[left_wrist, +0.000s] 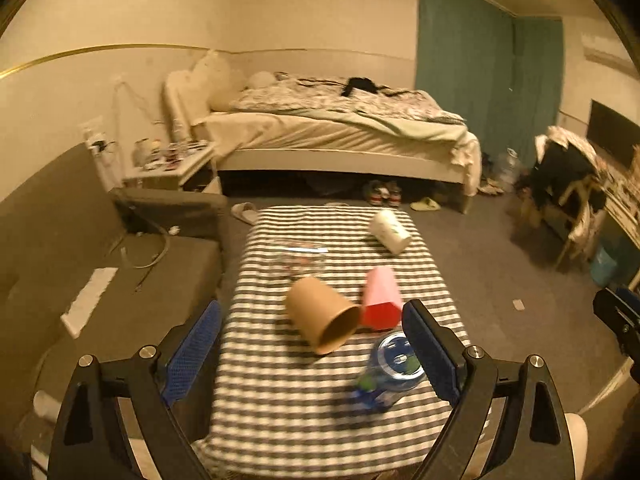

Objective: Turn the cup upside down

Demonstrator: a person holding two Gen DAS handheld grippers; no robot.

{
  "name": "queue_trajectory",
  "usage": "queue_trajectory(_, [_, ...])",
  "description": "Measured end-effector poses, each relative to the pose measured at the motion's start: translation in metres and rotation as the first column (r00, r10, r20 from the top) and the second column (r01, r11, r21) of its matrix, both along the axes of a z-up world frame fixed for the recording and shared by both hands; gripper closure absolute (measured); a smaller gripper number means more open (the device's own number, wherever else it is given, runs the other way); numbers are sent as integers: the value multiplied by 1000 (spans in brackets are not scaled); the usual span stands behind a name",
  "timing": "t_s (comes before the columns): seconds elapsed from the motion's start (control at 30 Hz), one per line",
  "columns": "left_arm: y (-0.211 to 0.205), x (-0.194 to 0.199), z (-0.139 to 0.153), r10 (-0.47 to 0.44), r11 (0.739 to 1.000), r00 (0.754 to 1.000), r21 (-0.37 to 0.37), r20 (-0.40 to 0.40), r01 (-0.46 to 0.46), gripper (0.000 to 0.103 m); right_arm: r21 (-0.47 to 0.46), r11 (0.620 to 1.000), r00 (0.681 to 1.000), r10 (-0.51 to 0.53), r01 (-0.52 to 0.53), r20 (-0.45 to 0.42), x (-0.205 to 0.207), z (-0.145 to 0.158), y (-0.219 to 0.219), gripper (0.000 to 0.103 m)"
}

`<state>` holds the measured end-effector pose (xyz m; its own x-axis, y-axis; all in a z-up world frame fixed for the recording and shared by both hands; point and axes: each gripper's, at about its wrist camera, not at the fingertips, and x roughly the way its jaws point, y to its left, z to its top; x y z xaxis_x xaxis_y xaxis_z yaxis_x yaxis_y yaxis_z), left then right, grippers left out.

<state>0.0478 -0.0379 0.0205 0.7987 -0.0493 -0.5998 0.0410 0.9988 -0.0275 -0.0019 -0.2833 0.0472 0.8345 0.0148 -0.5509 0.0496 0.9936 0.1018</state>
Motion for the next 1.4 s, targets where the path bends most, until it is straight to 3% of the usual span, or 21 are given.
queue_trajectory(0.23, [32,-30,-10,63,998,997,18,33,-64,9,-12,999,999,35,-34,16,-4,-20,19,9])
queue_trajectory(0.5, [40,-36,-35,43,999,999,-31,4,-43,7,-72,995,997,61,-64,-44,4,-62,44,8])
queue_trajectory(0.57, [39,-36,-38,40,999,999,-33,6,-39,3,-75,995,996,69,-73,-58,6,-67,48,3])
queue_trajectory(1.4, [32,-37,-43,24,1000,1000,3,16,-24,2,-89,994,996,50,-56,-71,8,-72,54,0])
